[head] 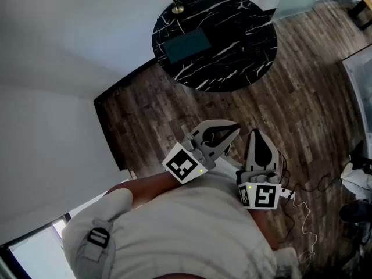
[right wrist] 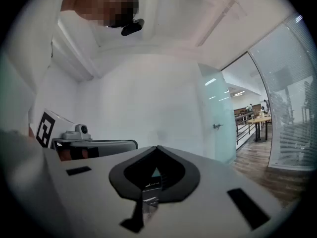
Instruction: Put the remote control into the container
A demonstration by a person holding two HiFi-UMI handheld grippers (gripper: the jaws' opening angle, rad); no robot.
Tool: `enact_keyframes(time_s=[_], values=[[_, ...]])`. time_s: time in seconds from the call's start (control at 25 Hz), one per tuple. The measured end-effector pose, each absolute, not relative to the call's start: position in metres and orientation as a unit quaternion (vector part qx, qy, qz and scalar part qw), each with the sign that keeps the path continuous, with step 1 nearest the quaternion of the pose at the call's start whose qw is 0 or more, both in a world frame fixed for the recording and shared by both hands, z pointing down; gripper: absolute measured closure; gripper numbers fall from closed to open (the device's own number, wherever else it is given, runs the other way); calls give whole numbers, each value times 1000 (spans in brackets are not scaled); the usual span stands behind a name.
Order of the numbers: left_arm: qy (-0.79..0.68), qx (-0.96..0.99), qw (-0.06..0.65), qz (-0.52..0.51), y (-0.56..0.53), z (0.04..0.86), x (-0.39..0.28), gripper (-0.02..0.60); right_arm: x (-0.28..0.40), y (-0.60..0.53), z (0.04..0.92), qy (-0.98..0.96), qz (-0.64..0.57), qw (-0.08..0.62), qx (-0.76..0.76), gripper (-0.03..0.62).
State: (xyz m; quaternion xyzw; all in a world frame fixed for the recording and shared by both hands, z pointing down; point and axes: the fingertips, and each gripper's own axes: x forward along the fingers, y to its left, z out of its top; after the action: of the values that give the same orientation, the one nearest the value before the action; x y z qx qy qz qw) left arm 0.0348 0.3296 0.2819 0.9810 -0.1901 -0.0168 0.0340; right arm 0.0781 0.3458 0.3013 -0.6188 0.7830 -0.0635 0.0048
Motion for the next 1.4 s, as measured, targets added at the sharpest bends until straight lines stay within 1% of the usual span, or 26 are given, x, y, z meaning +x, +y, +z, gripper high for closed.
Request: enact_keyframes(time_s=[0.24, 0.4, 0.72, 0.92, 1.12, 1.4], values=[[-198, 979, 51, -23, 339, 290, 55, 575, 103, 357, 314, 778, -74, -5, -624, 586], [-198, 978, 57, -13, 341, 301, 64, 575, 107, 358, 318, 789, -101, 32, -605, 585], [-223, 971, 86, -21, 304, 315, 60, 575, 112, 322, 335, 789, -115, 13, -604, 585], [-224, 970, 93, -28, 251, 318, 61, 575, 111, 272, 338, 790, -114, 5, -602, 585], [-225, 969, 93, -34, 179, 313, 57, 575, 105, 198, 336, 795, -103, -6, -598, 585], [-230, 968, 78, -59, 73, 287, 36, 575, 91, 99, 312, 791, -72, -12, -608, 585]])
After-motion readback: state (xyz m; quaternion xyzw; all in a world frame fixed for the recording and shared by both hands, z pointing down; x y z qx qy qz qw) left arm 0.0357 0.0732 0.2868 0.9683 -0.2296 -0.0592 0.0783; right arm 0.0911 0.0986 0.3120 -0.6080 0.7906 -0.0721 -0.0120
